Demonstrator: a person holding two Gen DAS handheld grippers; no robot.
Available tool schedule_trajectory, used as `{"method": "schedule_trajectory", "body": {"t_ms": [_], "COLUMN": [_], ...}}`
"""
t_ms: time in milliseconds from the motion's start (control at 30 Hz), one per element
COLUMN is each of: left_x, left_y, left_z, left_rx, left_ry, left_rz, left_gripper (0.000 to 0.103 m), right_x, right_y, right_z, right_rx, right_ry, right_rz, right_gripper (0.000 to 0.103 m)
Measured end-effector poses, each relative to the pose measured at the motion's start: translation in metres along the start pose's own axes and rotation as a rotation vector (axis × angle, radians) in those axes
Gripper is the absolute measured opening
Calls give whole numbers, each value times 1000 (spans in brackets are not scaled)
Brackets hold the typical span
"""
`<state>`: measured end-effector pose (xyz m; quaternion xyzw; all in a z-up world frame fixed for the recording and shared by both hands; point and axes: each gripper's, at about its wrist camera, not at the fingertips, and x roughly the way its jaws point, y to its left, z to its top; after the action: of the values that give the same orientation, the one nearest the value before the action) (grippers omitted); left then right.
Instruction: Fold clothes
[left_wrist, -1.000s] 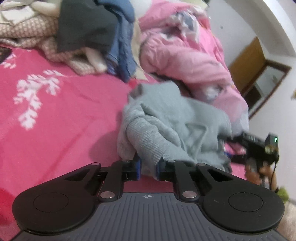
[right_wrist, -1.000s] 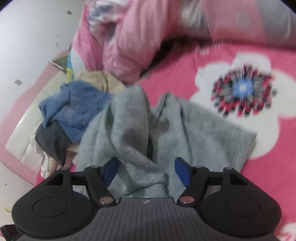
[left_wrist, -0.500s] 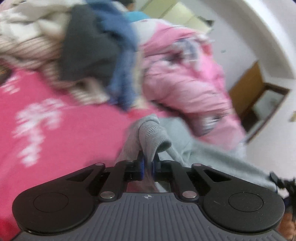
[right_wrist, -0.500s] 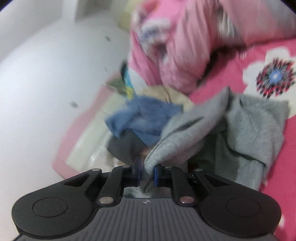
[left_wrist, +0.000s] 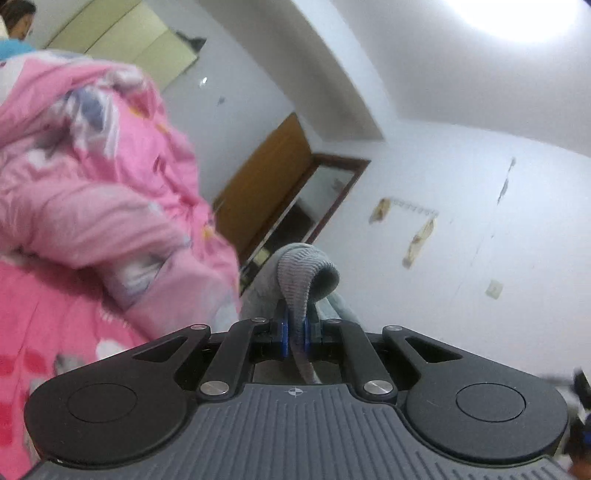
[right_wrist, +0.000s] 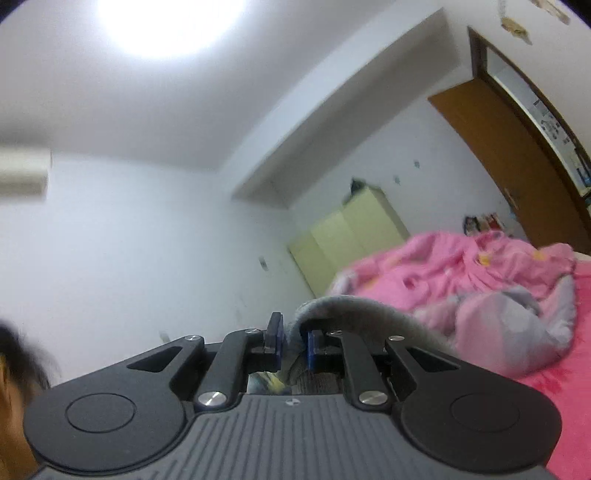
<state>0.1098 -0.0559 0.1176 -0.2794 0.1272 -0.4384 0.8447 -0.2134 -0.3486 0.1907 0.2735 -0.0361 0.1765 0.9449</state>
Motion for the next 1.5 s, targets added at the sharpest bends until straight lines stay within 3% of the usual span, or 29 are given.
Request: {"method": "schedule_trajectory", "body": {"t_ms": [100, 200, 367, 467, 600, 767, 867, 900, 933, 967, 1033, 1167, 1200, 1267, 1367, 1500], "left_x": [-16, -49, -107, -125, -132, -140, -148, -152, -160, -170, -186, -205, -207, -214, -225, -237], "left_y": [39, 91, 165, 192, 205, 241, 272, 282, 288, 290, 281, 237, 224, 198, 171, 156], "left_z": [-18, -34, -22, 2, 48, 71, 60, 56, 53, 52, 52, 51, 48, 37, 13, -24], "left_rx": [-21, -71, -120, -112, -22, 33, 7, -12, -51, -86, -124, -86, -80, -90, -150, -278], "left_ry": [80, 143, 164, 140, 94, 160, 236, 255, 252, 242, 226, 223, 238, 273, 306, 311], "left_rz": [124, 287, 473, 529, 560, 682, 807, 849, 872, 873, 846, 802, 784, 723, 641, 584], "left_gripper": [6, 5, 6, 6, 6, 8, 19, 31, 33, 33, 36, 54, 55, 56, 57, 57], "right_x": [18, 75, 168, 218, 276, 335, 356, 364, 371, 375, 371, 355, 344, 317, 264, 200], "right_y": [-3, -19, -39, -18, 15, 32, 30, 26, 23, 20, 21, 29, 32, 33, 26, -24], "right_z": [-49, -118, -225, -265, -291, -333, -375, -393, -410, -423, -426, -413, -404, -390, -360, -312], "right_rx": [78, 253, 498, 492, 458, 460, 458, 458, 466, 473, 471, 380, 331, 268, 280, 371], "right_ry": [162, 344, 623, 709, 743, 799, 885, 939, 1005, 1061, 1089, 1136, 1142, 1156, 1149, 1007], "right_rz": [2, 63, 164, 221, 309, 351, 308, 277, 252, 225, 219, 211, 204, 206, 187, 33], "right_gripper": [14, 12, 9, 9, 9, 9, 10, 11, 11, 13, 16, 58, 64, 65, 65, 66]}}
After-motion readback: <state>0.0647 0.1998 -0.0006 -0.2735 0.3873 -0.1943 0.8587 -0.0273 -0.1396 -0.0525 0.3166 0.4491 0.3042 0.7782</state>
